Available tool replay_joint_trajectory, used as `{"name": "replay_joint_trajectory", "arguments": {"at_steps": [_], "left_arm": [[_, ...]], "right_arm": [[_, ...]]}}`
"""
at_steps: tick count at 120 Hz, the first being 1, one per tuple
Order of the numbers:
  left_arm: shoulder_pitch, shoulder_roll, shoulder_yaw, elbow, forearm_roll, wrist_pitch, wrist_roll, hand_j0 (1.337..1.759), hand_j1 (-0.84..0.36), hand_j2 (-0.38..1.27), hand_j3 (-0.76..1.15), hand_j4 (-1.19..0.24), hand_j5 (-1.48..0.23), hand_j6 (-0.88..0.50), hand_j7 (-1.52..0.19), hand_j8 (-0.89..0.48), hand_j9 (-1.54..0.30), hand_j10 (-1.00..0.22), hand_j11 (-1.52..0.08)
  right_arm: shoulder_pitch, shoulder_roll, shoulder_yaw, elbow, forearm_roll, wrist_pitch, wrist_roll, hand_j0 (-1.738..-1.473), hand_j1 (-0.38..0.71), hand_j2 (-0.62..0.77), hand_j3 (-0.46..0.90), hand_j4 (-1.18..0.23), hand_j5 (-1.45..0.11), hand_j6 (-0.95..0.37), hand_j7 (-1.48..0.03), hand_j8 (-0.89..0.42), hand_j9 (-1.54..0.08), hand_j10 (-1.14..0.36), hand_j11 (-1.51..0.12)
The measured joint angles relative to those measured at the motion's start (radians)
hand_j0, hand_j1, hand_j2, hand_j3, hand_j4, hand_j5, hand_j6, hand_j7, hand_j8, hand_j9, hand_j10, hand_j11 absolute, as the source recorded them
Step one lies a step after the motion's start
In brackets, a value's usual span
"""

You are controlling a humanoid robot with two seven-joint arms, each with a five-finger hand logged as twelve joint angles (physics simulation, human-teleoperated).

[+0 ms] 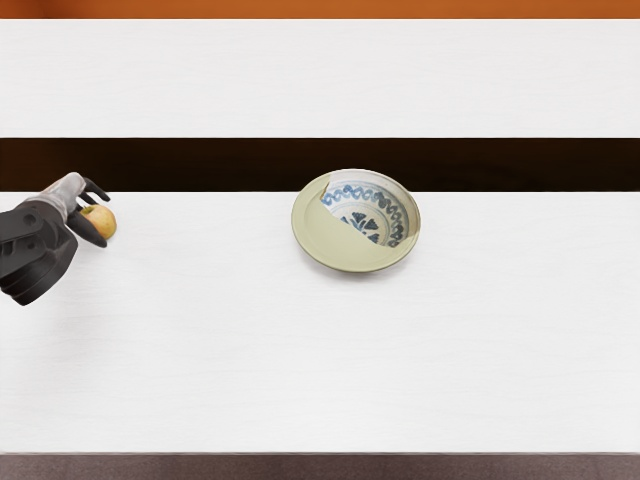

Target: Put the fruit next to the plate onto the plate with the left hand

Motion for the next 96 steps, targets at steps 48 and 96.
{"name": "replay_joint_trajectory", "arguments": {"at_steps": [48, 96], "left_arm": [[0.0, -0.002, -0.001, 0.0, -0.001, -0.001, 0.0, 1.656, -0.25, 0.22, 0.0, -0.56, -0.73, -0.5, -0.73, -0.48, -0.73, -0.56, -0.73], [-0.003, -0.002, -0.004, 0.0, -0.047, -0.002, 0.001, 1.653, -0.3, 0.32, 0.0, -0.65, -0.88, -0.44, -0.9, -0.41, -0.93, -0.69, -0.93]], "right_arm": [[0.0, 0.0, 0.0, 0.0, 0.0, 0.0, 0.0, -1.658, -0.35, 0.0, 0.0, 0.0, 0.0, 0.0, 0.0, 0.0, 0.0, 0.0, 0.0], [0.0, 0.0, 0.0, 0.0, 0.0, 0.0, 0.0, -1.658, -0.35, 0.0, 0.0, 0.0, 0.0, 0.0, 0.0, 0.0, 0.0, 0.0, 0.0]]}}
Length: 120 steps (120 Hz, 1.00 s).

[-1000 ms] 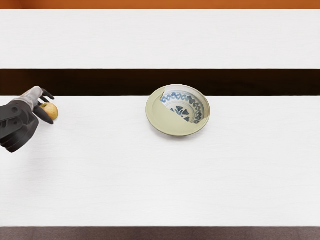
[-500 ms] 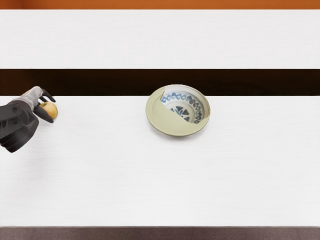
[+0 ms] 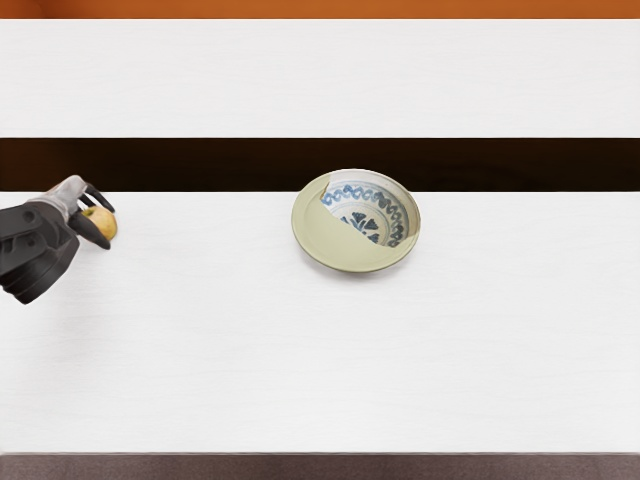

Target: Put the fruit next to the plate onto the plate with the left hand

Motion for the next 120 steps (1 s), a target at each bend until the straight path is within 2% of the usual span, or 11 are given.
{"name": "replay_joint_trajectory", "arguments": {"at_steps": [24, 33, 50, 73, 88, 97, 120], "left_arm": [[-0.007, 0.019, 0.0, -0.025, -0.025, -0.005, 0.0, 1.653, -0.36, 0.42, 0.0, -0.58, -0.97, -0.36, -0.95, -0.37, -0.96, -0.66, -0.96], [-0.007, 0.08, -0.015, -0.071, -0.029, -0.006, 0.0, 1.653, -0.38, 0.45, 0.0, -0.56, -0.98, -0.34, -0.98, -0.35, -0.96, -0.64, -0.97], [-0.009, 0.099, -0.049, -0.144, -0.032, -0.009, 0.0, 1.653, -0.4, 0.47, 0.0, -0.54, -1.0, -0.32, -1.0, -0.34, -0.96, -0.63, -0.98], [-0.075, 0.1, -0.082, -0.218, -0.034, -0.011, 0.0, 1.653, -0.4, 0.45, 0.0, -0.54, -1.01, -0.31, -1.01, -0.34, -0.97, -0.63, -0.98], [-0.089, 0.097, -0.115, -0.262, -0.035, -0.024, 0.0, 1.652, -0.41, 0.49, 0.0, -0.53, -1.02, -0.3, -1.01, -0.33, -0.97, -0.62, -0.99], [-0.128, 0.092, -0.135, -0.291, -0.036, -0.034, 0.0, 1.652, -0.41, 0.48, 0.0, -0.52, -1.02, -0.3, -1.01, -0.33, -0.97, -0.62, -0.99], [-0.182, 0.05, -0.163, -0.331, -0.035, -0.054, 0.0, 1.653, -0.4, 0.47, 0.0, -0.53, -1.04, -0.3, -1.01, -0.33, -0.98, -0.63, -0.99]], "right_arm": [[0.0, 0.0, 0.0, 0.0, 0.0, 0.0, 0.0, -1.658, -0.35, 0.0, 0.0, 0.0, 0.0, 0.0, 0.0, 0.0, 0.0, 0.0, 0.0], [0.0, 0.0, 0.0, 0.0, 0.0, 0.0, 0.0, -1.658, -0.35, 0.0, 0.0, 0.0, 0.0, 0.0, 0.0, 0.0, 0.0, 0.0, 0.0], [0.001, 0.0, 0.0, 0.0, 0.0, 0.0, 0.0, -1.658, -0.35, 0.0, 0.0, 0.0, 0.0, 0.0, 0.0, 0.0, 0.0, 0.0, 0.0], [0.001, 0.0, 0.0, 0.0, -0.002, 0.0, 0.0, -1.658, -0.35, 0.0, 0.0, 0.0, 0.0, 0.0, 0.0, 0.0, 0.0, 0.0, 0.0], [0.001, 0.0, 0.0, 0.001, -0.002, 0.0, 0.0, -1.658, -0.35, 0.0, 0.0, 0.0, 0.0, 0.0, 0.0, 0.0, 0.0, 0.0, 0.0], [0.001, 0.0, 0.0, 0.001, -0.002, 0.0, 0.0, -1.658, -0.35, 0.0, 0.0, 0.0, 0.0, 0.0, 0.0, 0.0, 0.0, 0.0, 0.0], [0.002, 0.0, 0.0, 0.001, -0.002, 0.0, 0.0, -1.658, -0.35, 0.0, 0.0, 0.0, 0.0, 0.0, 0.0, 0.0, 0.0, 0.0, 0.0]]}}
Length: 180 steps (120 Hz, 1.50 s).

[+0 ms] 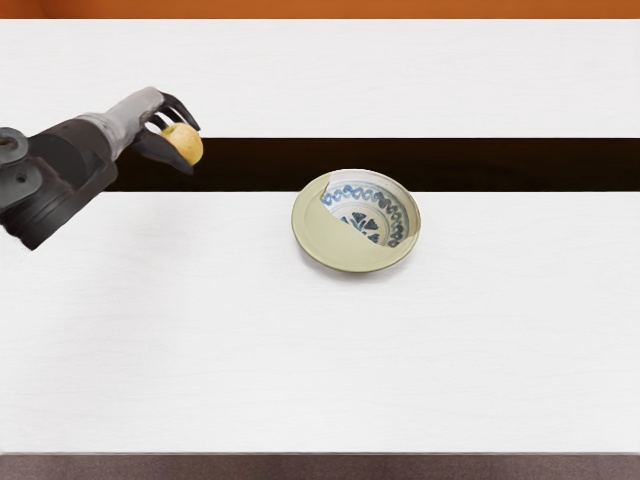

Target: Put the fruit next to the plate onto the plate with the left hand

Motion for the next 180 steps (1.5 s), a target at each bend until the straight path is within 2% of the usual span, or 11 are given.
{"name": "replay_joint_trajectory", "arguments": {"at_steps": [22, 60, 70, 98, 110, 114, 127, 155, 170, 180], "left_arm": [[-0.004, -0.121, -0.009, -0.007, -0.002, -0.013, 0.0, 1.652, -0.37, 0.41, 0.0, -0.53, -1.06, -0.31, -1.02, -0.35, -0.98, -0.64, -0.99], [-0.001, -0.304, -0.04, 0.013, -0.004, -0.017, 0.0, 1.651, -0.38, 0.45, 0.0, -0.52, -1.07, -0.31, -1.02, -0.35, -0.98, -0.64, -1.0], [-0.003, -0.353, -0.044, 0.069, -0.001, -0.024, 0.0, 1.651, -0.39, 0.46, 0.0, -0.53, -1.06, -0.31, -1.01, -0.35, -0.98, -0.64, -1.0], [-0.001, -0.521, -0.049, 0.327, 0.001, -0.073, 0.0, 1.651, -0.41, 0.49, 0.0, -0.52, -1.06, -0.3, -1.01, -0.34, -0.98, -0.64, -1.0], [-0.003, -0.531, -0.047, 0.396, 0.001, -0.085, 0.0, 1.651, -0.42, 0.5, 0.0, -0.5, -1.06, -0.3, -1.0, -0.33, -0.97, -0.63, -0.99], [-0.003, -0.542, -0.048, 0.408, 0.003, -0.084, 0.0, 1.652, -0.41, 0.48, 0.0, -0.52, -1.0, -0.31, -0.94, -0.34, -0.91, -0.61, -0.94], [-0.001, -0.567, -0.051, 0.428, 0.008, -0.078, 0.0, 1.654, -0.21, 0.3, 0.0, -0.41, -0.71, -0.28, -0.68, -0.3, -0.67, -0.45, -0.68], [0.007, -0.544, -0.075, 0.418, 0.007, -0.074, 0.0, 1.657, 0.02, 0.12, 0.0, -0.26, -0.4, -0.22, -0.39, -0.22, -0.38, -0.27, -0.38], [0.007, -0.339, -0.142, 0.302, -0.114, -0.079, -0.001, 1.657, 0.13, 0.07, 0.0, -0.17, -0.25, -0.15, -0.25, -0.15, -0.25, -0.18, -0.25], [0.009, -0.203, -0.19, 0.236, -0.291, -0.145, 0.0, 1.658, 0.19, 0.05, 0.0, -0.12, -0.18, -0.11, -0.18, -0.11, -0.18, -0.13, -0.18]], "right_arm": [[0.0, 0.0, 0.0, 0.0, -0.001, 0.0, 0.0, -1.658, -0.35, 0.0, 0.0, 0.0, 0.0, 0.0, 0.0, 0.0, 0.0, 0.0, 0.0], [0.0, 0.0, 0.0, 0.0, -0.002, 0.0, 0.001, -1.658, -0.35, 0.0, 0.0, 0.0, 0.0, 0.0, 0.0, 0.0, 0.0, 0.0, 0.0], [0.0, 0.0, 0.0, 0.0, -0.002, 0.0, 0.001, -1.658, -0.35, 0.0, 0.0, 0.0, 0.0, 0.0, 0.0, 0.0, 0.0, 0.0, 0.0], [0.0, 0.0, 0.0, 0.002, -0.001, 0.0, 0.002, -1.658, -0.35, 0.0, 0.0, 0.0, 0.0, 0.0, 0.0, 0.0, 0.0, 0.0, 0.0], [0.0, 0.0, 0.0, 0.002, -0.001, 0.0, 0.002, -1.658, -0.35, 0.0, 0.0, 0.0, 0.0, 0.0, 0.0, 0.0, 0.0, 0.0, 0.0], [0.0, 0.0, 0.0, 0.002, -0.001, 0.0, 0.002, -1.658, -0.35, 0.0, 0.0, 0.0, 0.0, 0.0, 0.0, 0.0, 0.0, 0.0, 0.0], [0.0, 0.0, 0.0, 0.002, -0.001, 0.0, 0.002, -1.658, -0.35, 0.0, 0.0, 0.0, 0.0, 0.0, 0.0, 0.0, 0.0, 0.0, 0.0], [0.0, 0.0, 0.001, 0.002, -0.001, 0.0, 0.002, -1.658, -0.35, 0.0, 0.0, 0.0, 0.0, 0.0, 0.0, 0.0, 0.0, 0.0, 0.0], [0.003, 0.0, 0.0, 0.002, -0.001, 0.001, 0.002, -1.658, -0.35, 0.0, 0.0, 0.0, 0.0, 0.0, 0.0, 0.0, 0.0, 0.0, 0.0], [0.007, 0.0, 0.0, 0.003, 0.0, 0.001, 0.002, -1.658, -0.35, 0.0, 0.0, 0.0, 0.0, 0.0, 0.0, 0.0, 0.0, 0.0, 0.0]]}}
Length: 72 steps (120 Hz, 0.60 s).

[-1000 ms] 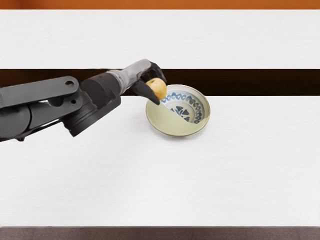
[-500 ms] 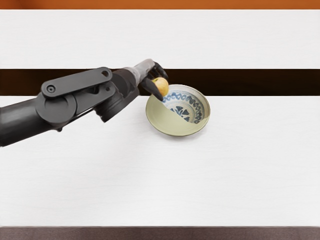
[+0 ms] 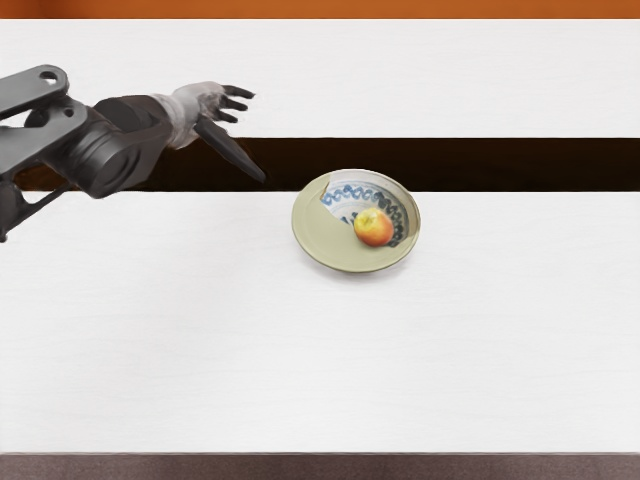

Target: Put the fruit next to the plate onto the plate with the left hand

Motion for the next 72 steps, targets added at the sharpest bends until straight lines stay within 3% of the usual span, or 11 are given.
{"name": "replay_joint_trajectory", "arguments": {"at_steps": [12, 26, 35, 49, 72], "left_arm": [[0.063, 0.16, -0.054, -0.033, -0.312, -0.263, 0.0, 1.658, 0.24, 0.03, 0.0, -0.09, -0.13, -0.08, -0.12, -0.08, -0.12, -0.09, -0.12], [0.218, 0.334, -0.111, -0.047, -0.632, -0.597, 0.0, 1.658, 0.27, 0.02, 0.0, -0.06, -0.09, -0.06, -0.09, -0.06, -0.08, -0.06, -0.08], [0.28, 0.411, -0.128, -0.058, -0.808, -0.722, 0.0, 1.658, 0.29, 0.02, 0.0, -0.05, -0.07, -0.04, -0.07, -0.05, -0.07, -0.05, -0.07], [0.324, 0.471, -0.137, -0.079, -0.925, -0.802, 0.0, 1.658, 0.3, 0.01, 0.0, -0.03, -0.05, -0.03, -0.05, -0.03, -0.05, -0.04, -0.05], [0.352, 0.606, -0.132, -0.086, -0.965, -0.835, 0.0, 1.658, 0.32, 0.01, 0.0, -0.02, -0.03, -0.02, -0.03, -0.02, -0.03, -0.02, -0.03]], "right_arm": [[0.006, 0.0, 0.001, 0.0, 0.002, 0.001, 0.0, -1.658, -0.35, 0.0, 0.0, 0.0, 0.0, 0.0, 0.0, 0.0, 0.0, 0.0, 0.0], [0.009, 0.0, 0.004, 0.0, 0.004, 0.002, 0.0, -1.658, -0.35, 0.0, 0.0, 0.0, 0.0, 0.0, 0.0, 0.0, 0.0, 0.0, 0.0], [0.01, 0.0, 0.006, 0.0, 0.004, 0.002, 0.0, -1.658, -0.35, 0.0, 0.0, 0.0, 0.0, 0.0, 0.0, 0.0, 0.0, 0.0, 0.0], [0.011, 0.0, 0.007, -0.001, 0.005, 0.0, 0.0, -1.658, -0.35, 0.0, 0.0, 0.0, 0.0, 0.0, 0.0, 0.0, 0.0, 0.0, 0.0], [0.016, 0.0, 0.009, -0.001, 0.005, 0.0, 0.0, -1.658, -0.35, 0.0, 0.0, 0.0, 0.0, 0.0, 0.0, 0.0, 0.0, 0.0, 0.0]]}}
